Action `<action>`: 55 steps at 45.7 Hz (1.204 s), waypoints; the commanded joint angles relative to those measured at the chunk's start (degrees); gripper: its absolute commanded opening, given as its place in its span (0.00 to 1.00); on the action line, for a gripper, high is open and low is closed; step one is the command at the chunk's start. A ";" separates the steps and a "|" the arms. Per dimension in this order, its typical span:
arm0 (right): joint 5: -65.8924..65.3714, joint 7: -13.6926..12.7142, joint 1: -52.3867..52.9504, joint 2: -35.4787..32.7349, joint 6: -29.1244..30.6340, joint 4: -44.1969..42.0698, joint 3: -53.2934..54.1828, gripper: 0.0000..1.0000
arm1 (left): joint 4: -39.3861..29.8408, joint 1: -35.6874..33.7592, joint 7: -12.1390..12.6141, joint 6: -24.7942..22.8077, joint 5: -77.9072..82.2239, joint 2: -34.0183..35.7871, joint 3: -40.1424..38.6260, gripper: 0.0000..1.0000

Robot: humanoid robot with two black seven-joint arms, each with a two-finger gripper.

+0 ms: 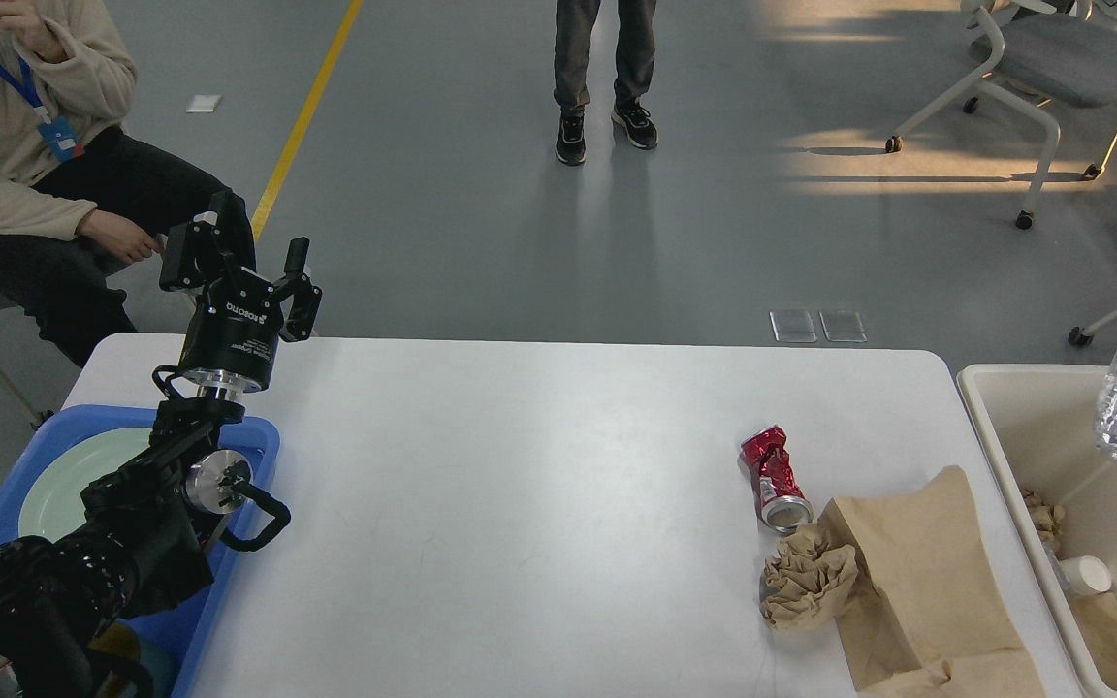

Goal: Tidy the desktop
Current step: 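Return the right gripper over the crushed red can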

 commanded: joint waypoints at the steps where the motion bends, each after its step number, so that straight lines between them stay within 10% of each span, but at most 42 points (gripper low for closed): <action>1: 0.00 0.00 -2.59 0.10 0.07 -0.04 0.52 0.00 | 0.00 0.00 -0.02 0.00 -0.03 0.01 0.00 0.96; 8: 0.00 0.00 -4.09 0.01 0.07 -0.04 0.61 0.48 | 0.00 0.00 0.07 0.00 -0.03 0.01 0.00 0.96; 24: -0.17 0.00 -4.97 0.01 0.07 0.05 0.52 0.69 | 0.00 0.00 0.07 0.00 -0.03 0.01 0.00 0.96; 33: -0.43 0.00 -3.21 -0.08 1.38 1.63 0.08 1.00 | 0.00 0.00 -0.02 0.00 -0.03 0.01 0.00 0.96; 44: -1.58 0.08 14.35 -1.84 5.68 11.47 -9.22 1.00 | 0.00 0.00 -0.02 0.00 -0.03 -0.08 0.00 0.96; 55: -8.42 0.00 36.57 1.84 27.45 18.85 -20.83 1.00 | 0.00 0.00 0.07 0.00 -0.03 0.01 0.00 0.96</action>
